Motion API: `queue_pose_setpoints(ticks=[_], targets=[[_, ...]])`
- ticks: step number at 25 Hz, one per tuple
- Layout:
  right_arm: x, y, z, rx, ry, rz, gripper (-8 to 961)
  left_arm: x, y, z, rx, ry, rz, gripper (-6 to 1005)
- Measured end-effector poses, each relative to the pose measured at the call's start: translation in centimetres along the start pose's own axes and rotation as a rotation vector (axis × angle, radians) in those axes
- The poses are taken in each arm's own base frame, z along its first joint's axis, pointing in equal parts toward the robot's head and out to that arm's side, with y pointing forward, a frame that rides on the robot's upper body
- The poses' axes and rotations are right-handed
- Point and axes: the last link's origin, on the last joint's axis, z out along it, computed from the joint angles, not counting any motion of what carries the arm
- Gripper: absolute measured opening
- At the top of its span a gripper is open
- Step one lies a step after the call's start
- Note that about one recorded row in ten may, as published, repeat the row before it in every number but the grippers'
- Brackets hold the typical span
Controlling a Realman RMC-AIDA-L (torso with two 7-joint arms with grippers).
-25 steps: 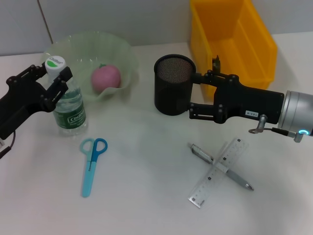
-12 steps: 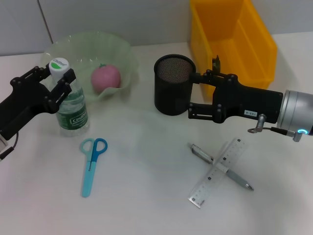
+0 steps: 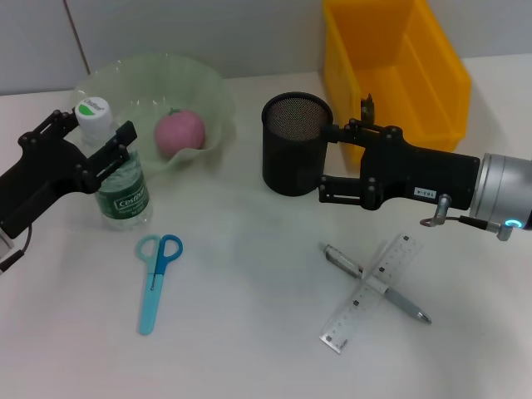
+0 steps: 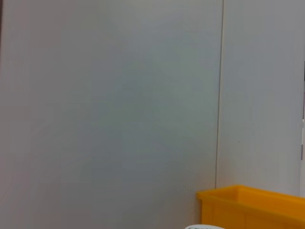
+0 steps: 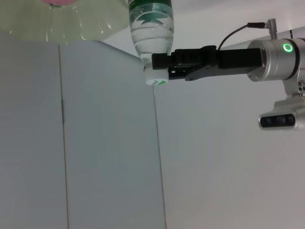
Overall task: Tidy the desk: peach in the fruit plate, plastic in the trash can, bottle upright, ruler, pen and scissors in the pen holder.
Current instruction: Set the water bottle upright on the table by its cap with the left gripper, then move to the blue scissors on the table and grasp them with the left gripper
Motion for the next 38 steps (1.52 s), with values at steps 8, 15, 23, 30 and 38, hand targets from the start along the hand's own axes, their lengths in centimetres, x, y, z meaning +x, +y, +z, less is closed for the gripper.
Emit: queue_pose_setpoints(ticks=[8, 15, 23, 30, 38], targets=[[0.2, 0.1, 0.0, -0.008, 0.011, 0.003, 815, 0.6, -0.2, -0.5, -0.015, 0.020, -0.034, 761], [0.4, 0.4, 0.1, -0.052, 0.068, 0.028, 815, 1.9, -0.6, -2.1, -0.084, -0.008, -0.093, 795], [-0.6, 0.5, -1.0, -0.098, 0.089, 0.038, 815, 4.3, -0.1, -4.3, -0.251, -0.124, -0.177, 793], [-0.7, 0.4, -1.8, -0.098, 0.101, 0.026, 815, 4.7, -0.2, -4.3, -0.271, -0.246, -0.143, 791], [-0.4, 0.4, -2.1, -0.095, 0.116, 0.029, 815, 5.2, -0.4, -4.6, -0.264, -0.277, -0.111, 790]])
